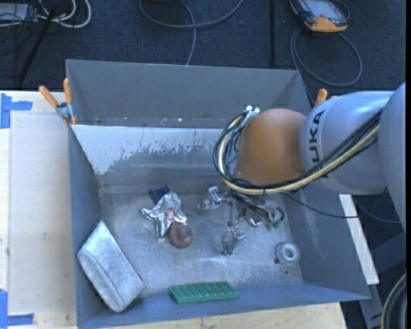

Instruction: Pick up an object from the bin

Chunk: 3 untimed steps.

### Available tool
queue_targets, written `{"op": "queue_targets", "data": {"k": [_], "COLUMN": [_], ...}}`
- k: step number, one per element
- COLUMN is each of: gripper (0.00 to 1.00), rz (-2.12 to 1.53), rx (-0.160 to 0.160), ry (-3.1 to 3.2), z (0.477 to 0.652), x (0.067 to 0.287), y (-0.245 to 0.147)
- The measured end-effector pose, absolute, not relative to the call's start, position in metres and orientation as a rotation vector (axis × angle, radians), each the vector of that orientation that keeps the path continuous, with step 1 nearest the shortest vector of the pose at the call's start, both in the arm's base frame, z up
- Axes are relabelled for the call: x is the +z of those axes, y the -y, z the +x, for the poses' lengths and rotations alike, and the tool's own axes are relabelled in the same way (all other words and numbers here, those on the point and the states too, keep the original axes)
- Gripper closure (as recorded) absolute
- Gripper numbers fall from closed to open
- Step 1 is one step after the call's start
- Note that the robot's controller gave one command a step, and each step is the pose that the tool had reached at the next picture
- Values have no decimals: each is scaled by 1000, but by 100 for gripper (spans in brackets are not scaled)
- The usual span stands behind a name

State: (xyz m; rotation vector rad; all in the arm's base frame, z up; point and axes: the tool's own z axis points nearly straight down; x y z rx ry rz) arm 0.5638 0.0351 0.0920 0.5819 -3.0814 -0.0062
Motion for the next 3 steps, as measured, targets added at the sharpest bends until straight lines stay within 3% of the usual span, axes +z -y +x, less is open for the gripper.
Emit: {"op": "queue_targets", "data": {"k": [1, 2, 3], "gripper": [0, 0, 0], "rz": [357, 159, 309], "rx": [-3, 4, -3], "ry": [3124, 3140, 3131], "z": [589, 580, 556], "x": [109, 73, 73], "y": [-74, -104, -156]}}
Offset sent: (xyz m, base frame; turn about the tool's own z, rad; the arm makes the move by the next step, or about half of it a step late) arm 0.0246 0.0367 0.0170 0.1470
